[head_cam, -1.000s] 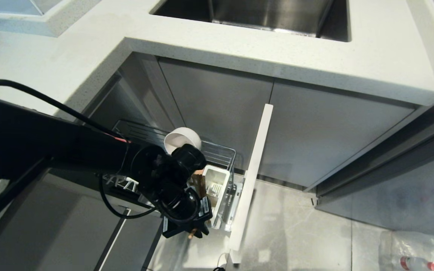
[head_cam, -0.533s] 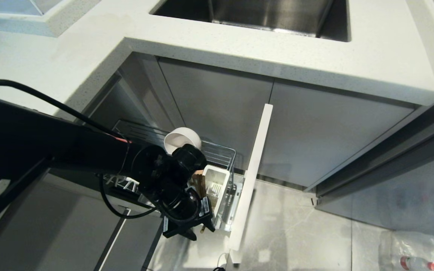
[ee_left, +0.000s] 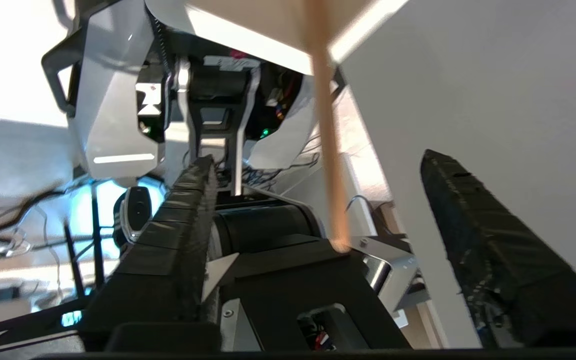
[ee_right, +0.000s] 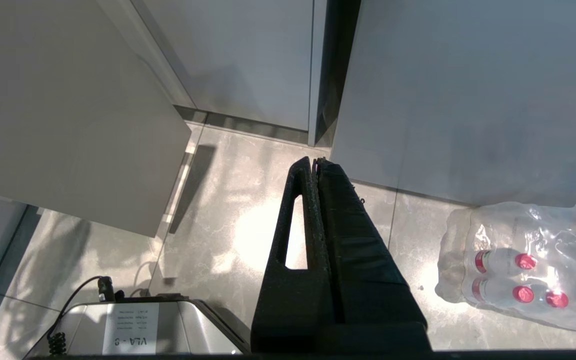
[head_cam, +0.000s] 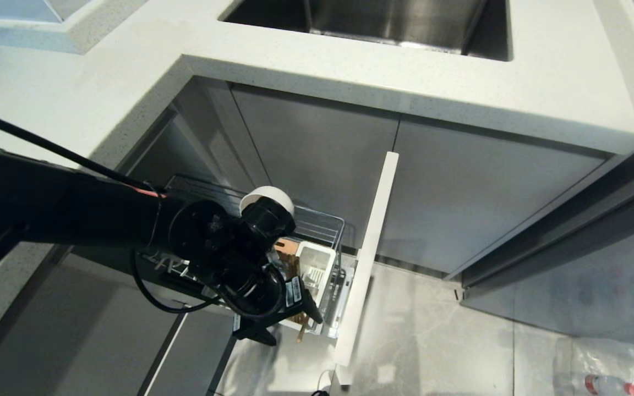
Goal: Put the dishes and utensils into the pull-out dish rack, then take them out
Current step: Pick up the chopsticks and place it in the cupboard
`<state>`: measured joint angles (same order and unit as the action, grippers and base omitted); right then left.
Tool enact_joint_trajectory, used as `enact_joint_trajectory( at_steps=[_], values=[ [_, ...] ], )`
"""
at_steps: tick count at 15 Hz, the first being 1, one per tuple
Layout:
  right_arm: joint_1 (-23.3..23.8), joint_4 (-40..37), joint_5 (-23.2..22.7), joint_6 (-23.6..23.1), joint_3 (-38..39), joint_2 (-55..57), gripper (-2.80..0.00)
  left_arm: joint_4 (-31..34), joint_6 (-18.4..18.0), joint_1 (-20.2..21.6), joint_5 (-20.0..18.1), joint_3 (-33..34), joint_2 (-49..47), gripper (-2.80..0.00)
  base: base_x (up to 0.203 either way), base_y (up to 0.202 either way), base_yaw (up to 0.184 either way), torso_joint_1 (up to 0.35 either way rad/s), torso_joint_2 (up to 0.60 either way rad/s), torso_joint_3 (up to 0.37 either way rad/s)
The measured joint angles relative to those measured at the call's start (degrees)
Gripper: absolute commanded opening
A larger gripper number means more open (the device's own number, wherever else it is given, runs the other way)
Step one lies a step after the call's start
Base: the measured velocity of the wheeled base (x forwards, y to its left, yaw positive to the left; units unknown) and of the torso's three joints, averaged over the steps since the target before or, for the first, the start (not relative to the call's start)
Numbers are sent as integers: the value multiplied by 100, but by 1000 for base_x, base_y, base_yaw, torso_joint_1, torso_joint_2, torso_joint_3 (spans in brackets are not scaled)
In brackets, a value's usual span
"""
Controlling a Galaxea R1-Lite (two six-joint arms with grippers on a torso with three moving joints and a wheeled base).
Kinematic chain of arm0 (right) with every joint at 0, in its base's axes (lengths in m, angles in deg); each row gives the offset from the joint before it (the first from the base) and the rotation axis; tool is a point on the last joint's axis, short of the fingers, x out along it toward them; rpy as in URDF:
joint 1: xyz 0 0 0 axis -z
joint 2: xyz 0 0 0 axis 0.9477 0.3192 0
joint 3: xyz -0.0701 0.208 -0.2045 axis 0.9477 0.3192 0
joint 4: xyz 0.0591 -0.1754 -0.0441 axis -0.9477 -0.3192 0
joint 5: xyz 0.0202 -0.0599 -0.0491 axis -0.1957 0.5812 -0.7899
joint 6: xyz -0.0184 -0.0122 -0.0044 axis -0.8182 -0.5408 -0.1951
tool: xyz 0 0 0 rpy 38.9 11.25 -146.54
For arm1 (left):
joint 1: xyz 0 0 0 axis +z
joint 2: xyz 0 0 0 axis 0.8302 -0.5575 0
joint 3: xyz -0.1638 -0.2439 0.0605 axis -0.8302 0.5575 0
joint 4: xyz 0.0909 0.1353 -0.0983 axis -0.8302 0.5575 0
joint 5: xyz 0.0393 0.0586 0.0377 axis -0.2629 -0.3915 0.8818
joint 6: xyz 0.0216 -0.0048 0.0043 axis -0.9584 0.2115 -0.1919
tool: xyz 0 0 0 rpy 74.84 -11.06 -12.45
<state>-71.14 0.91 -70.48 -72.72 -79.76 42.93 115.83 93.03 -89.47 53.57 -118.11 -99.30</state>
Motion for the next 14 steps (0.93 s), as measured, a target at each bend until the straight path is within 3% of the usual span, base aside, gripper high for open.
enact_joint_trajectory(
  at_steps=[8, 13, 14],
  values=[
    [-2, 0, 0, 0, 0, 0, -280, 130, -2, -29, 101, 13, 1022, 0, 0, 0, 0, 0, 0, 0],
    [0, 0, 0, 0, 0, 0, -280, 257, -10, -104, 554, 9, 1849, 0, 0, 0, 0, 0, 0, 0],
    [0, 1, 0, 0, 0, 0, -280, 268, -16, -118, 633, 17, 2036, -280, 0, 0, 0, 0, 0, 0]
  ],
)
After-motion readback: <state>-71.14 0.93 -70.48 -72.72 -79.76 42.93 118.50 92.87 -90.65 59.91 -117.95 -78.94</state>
